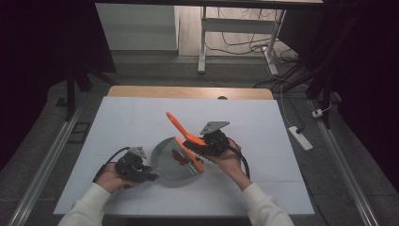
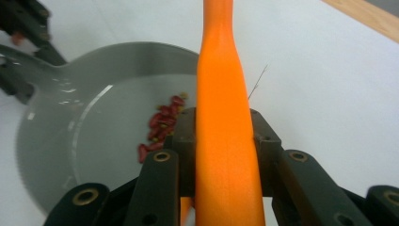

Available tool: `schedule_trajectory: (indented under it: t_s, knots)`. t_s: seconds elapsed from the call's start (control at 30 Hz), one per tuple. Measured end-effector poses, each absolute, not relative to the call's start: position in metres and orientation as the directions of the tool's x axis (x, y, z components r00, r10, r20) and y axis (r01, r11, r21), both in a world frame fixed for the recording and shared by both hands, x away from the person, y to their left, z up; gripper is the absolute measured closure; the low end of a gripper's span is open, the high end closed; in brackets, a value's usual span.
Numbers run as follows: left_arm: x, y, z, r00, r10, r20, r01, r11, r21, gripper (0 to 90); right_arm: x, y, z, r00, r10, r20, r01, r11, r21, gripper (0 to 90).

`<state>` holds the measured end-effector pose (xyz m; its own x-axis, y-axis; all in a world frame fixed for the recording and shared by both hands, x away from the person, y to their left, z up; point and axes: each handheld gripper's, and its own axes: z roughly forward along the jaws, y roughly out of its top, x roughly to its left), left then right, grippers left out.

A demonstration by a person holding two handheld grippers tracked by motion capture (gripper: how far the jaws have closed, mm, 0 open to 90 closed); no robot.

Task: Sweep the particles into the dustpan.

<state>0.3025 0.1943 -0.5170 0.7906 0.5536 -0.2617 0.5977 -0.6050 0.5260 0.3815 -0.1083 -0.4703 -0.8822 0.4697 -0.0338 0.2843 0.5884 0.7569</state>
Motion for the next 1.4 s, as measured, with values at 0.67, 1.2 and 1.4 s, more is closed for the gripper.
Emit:
schedule_trajectory:
  t_s: [0.67, 1.2, 1.4]
  knots:
    - [0.302, 0.194, -0.517, 0.788, 0.557, -0.262, 0.600, -0.601, 0.528, 62.3, 0.382, -0.136, -0.471, -0.826, 0.556, -0.094, 0.326, 0.607, 0.725, 70.0]
    - [0.301, 0.193, -0.517, 0.788, 0.557, -0.262, 0.601, -0.603, 0.525, 62.3, 0.369, -0.159, -0.480, -0.790, 0.609, -0.067, 0.394, 0.588, 0.706, 70.0]
    - [0.302, 0.193, -0.517, 0.787, 0.558, -0.265, 0.603, -0.602, 0.524, 62.3, 0.369, -0.155, -0.484, -0.797, 0.600, -0.067, 0.392, 0.600, 0.697, 70.0]
